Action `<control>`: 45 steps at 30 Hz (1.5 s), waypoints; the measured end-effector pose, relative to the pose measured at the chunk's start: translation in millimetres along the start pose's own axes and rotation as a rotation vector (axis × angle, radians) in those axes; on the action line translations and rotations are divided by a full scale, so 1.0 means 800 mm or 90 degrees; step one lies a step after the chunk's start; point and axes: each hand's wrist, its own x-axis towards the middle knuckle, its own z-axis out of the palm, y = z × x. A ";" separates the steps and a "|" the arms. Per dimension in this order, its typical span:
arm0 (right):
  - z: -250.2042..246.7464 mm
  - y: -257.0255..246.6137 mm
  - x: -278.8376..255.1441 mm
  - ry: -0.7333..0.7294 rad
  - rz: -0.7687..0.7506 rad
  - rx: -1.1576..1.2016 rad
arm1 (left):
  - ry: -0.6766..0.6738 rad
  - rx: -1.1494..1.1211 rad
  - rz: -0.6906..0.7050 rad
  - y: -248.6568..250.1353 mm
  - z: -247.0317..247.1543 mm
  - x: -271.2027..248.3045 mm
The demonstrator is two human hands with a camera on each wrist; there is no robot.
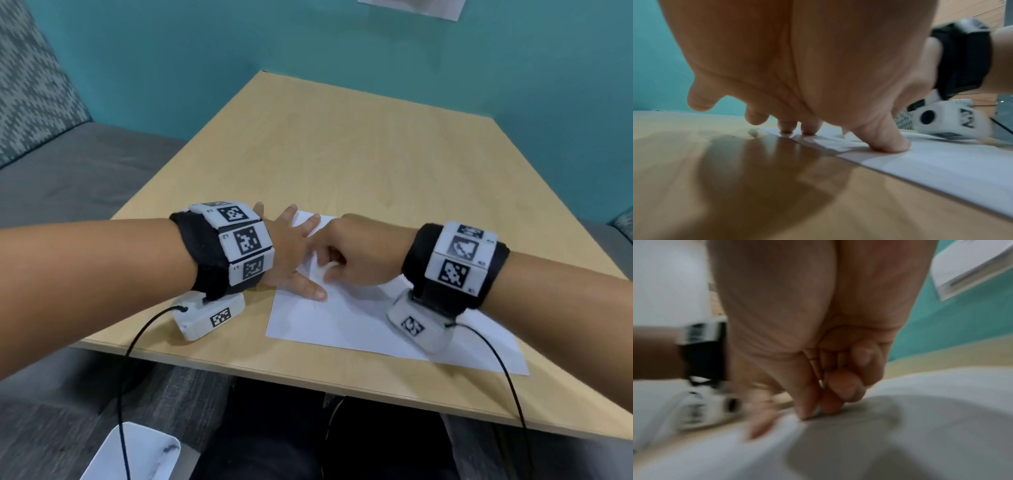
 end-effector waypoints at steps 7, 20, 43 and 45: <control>0.001 -0.004 -0.004 -0.008 -0.012 0.032 | 0.006 0.009 0.001 -0.002 0.001 0.000; -0.012 0.032 0.000 0.045 0.066 -0.008 | 0.012 0.017 -0.013 -0.006 0.004 0.008; -0.002 0.025 -0.011 0.024 0.022 -0.001 | 0.015 -0.001 -0.003 -0.009 0.005 0.007; -0.002 0.032 -0.010 0.037 0.035 -0.007 | 0.008 -0.001 -0.002 -0.008 0.005 0.007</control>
